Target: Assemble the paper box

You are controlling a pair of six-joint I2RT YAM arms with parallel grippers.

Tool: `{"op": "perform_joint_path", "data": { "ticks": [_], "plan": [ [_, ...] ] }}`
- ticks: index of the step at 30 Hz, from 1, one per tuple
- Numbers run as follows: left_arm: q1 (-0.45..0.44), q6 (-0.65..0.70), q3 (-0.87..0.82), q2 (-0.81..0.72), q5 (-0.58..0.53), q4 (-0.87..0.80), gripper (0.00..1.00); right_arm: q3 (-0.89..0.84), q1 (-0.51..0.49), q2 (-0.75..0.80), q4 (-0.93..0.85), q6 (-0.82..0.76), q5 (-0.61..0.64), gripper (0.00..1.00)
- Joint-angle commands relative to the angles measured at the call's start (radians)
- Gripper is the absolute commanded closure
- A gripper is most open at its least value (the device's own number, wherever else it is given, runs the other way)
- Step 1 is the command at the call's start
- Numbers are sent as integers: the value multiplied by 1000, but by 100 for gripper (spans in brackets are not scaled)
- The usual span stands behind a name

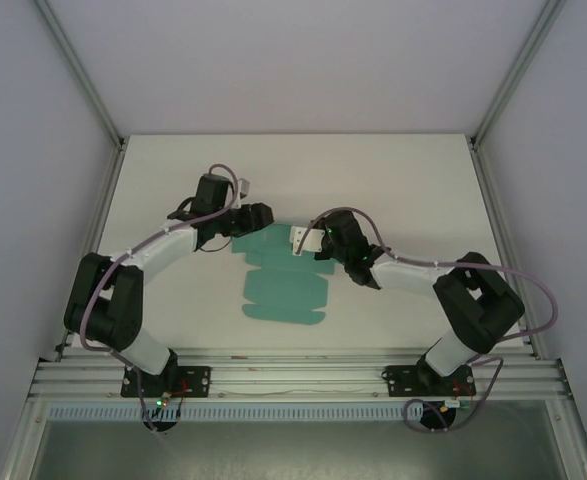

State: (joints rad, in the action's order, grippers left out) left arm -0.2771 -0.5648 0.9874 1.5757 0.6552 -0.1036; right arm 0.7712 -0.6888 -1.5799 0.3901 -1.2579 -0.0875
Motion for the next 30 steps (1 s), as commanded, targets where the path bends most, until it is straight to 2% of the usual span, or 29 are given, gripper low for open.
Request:
{"op": "perform_joint_path", "data": {
  "ticks": [1,6,10,16,21,23,26,30],
  "plan": [
    [-16,-39,-11,14,23,49,44,-13,-5,32,43,23,-21,100],
    [-38,-119,-35,30,43,144,46,-16,-5,29,55,20,-36,100],
    [-45,-225,-69,40,23,264,59,-39,-5,38,81,1,-77,100],
    [-59,-320,-90,58,-37,331,81,-48,-6,58,79,0,-96,100],
    [-68,-361,-108,58,-32,395,85,-47,-8,64,71,-9,-97,100],
    [-71,-336,-101,49,-34,365,84,-48,-8,64,70,-9,-83,100],
    [-70,-270,-96,8,-70,286,70,-45,-8,75,61,0,-61,100],
    [-70,-148,-101,-105,-163,136,43,-33,-7,85,35,14,-32,100]
  ]
}}
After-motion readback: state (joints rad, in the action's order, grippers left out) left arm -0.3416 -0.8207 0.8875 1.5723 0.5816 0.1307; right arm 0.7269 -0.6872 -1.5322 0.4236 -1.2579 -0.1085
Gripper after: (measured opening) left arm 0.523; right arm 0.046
